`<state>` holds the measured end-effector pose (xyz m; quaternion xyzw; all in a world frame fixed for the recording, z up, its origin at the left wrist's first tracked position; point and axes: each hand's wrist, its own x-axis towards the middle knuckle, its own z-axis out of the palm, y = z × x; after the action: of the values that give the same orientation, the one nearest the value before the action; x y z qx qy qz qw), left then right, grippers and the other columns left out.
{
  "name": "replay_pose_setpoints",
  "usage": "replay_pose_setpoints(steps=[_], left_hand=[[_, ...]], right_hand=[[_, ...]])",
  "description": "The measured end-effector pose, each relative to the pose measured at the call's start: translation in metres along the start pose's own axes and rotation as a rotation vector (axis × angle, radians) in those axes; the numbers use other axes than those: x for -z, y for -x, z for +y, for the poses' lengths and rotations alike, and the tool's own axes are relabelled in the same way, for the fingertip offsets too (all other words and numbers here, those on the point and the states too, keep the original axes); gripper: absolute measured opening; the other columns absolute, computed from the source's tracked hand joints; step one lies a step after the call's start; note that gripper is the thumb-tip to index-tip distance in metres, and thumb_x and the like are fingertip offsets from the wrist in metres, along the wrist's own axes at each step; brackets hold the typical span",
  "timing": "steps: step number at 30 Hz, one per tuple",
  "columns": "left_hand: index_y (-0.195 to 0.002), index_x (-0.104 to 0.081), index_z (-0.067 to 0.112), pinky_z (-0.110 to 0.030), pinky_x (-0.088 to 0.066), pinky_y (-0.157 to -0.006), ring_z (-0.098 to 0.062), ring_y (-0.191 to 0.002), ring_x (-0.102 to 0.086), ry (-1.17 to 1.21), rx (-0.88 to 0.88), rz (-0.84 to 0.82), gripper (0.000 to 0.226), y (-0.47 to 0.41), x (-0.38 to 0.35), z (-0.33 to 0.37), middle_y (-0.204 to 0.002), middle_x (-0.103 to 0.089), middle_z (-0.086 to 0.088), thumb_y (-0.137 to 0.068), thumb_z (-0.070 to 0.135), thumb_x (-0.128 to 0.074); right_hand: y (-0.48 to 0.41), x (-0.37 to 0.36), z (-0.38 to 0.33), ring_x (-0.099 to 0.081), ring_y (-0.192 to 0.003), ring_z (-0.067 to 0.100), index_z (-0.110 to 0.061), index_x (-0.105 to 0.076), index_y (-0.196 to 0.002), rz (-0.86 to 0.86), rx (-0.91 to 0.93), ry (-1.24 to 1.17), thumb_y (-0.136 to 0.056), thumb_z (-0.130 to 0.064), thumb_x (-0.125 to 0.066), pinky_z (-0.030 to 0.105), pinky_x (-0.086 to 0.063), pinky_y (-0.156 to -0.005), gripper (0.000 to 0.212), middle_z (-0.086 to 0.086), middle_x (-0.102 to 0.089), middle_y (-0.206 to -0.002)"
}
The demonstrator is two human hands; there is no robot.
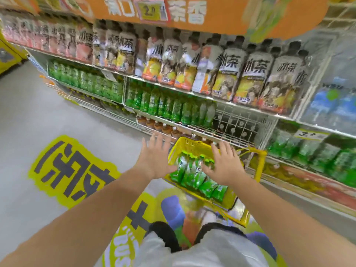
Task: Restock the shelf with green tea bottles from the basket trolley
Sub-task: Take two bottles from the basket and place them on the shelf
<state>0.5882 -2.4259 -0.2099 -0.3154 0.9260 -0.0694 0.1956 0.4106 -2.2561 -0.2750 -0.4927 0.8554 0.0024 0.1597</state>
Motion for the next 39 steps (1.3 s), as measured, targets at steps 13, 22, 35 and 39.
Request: replay_pose_setpoints(steps=[13, 22, 35, 39], left_hand=[[-0.157, 0.010, 0.017, -0.061, -0.012, -0.117, -0.036, -0.151, -0.003, 0.000, -0.319, -0.202, 0.111, -0.120, -0.074, 0.004, -0.165, -0.003, -0.013, -0.080, 0.080, -0.040], [-0.156, 0.013, 0.018, -0.060, -0.008, -0.118, -0.036, -0.151, 0.001, -0.032, -0.423, -0.327, 0.112, -0.150, -0.173, 0.018, -0.165, 0.002, -0.014, -0.079, 0.080, -0.040], [-0.157, 0.008, 0.017, -0.053, -0.023, -0.117, -0.033, -0.150, -0.014, 0.068, -0.380, -0.437, 0.114, -0.184, -0.261, 0.079, -0.164, -0.011, -0.011, -0.078, 0.083, -0.041], [-0.157, 0.002, 0.017, -0.046, -0.040, -0.108, -0.030, -0.145, -0.027, 0.226, -0.262, -0.499, 0.113, -0.195, -0.281, 0.097, -0.161, -0.020, -0.009, -0.078, 0.079, -0.050]], right_hand=[[-0.048, -0.088, -0.012, -0.004, -0.151, 0.032, -0.020, -0.004, -0.158, -0.167, -0.387, -0.174, -0.087, -0.074, -0.035, 0.047, -0.012, -0.120, 0.095, 0.013, -0.005, -0.164], [-0.062, -0.182, -0.021, -0.004, -0.150, 0.032, -0.015, 0.000, -0.157, -0.263, -0.551, -0.236, -0.088, -0.073, -0.033, 0.045, -0.012, -0.120, 0.096, 0.015, -0.004, -0.164], [-0.076, -0.266, 0.011, -0.010, -0.150, 0.027, -0.014, 0.007, -0.157, -0.273, -0.697, -0.371, -0.086, -0.075, -0.036, 0.043, -0.019, -0.119, 0.103, 0.011, -0.010, -0.163], [-0.080, -0.286, 0.014, -0.024, -0.144, 0.031, -0.008, 0.001, -0.156, -0.257, -0.868, -0.547, -0.085, -0.071, -0.048, 0.044, -0.028, -0.114, 0.107, 0.012, -0.026, -0.157]])
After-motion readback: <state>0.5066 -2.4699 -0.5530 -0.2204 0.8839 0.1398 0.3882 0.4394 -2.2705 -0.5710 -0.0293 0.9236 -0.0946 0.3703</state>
